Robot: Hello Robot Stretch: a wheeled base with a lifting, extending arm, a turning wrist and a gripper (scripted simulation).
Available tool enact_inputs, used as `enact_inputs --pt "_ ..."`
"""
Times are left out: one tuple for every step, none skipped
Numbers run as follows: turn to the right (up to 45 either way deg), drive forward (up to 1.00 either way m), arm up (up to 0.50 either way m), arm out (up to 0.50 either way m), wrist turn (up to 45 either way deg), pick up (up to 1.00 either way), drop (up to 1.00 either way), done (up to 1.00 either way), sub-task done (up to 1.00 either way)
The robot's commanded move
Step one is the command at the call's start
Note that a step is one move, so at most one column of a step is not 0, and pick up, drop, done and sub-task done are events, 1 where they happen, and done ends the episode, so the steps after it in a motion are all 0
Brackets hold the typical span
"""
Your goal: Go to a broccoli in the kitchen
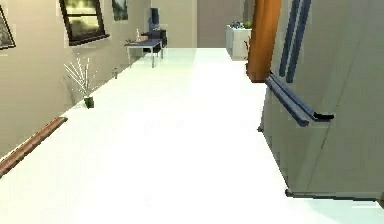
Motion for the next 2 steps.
enact_inputs --pt "3.0 0.00 0.00 0.00 0.0 0.00 0.00 0.00 0.00" --pt "0.0 1.00 0.00 0.00 0.0 0.00 0.00 0.00 0.00"
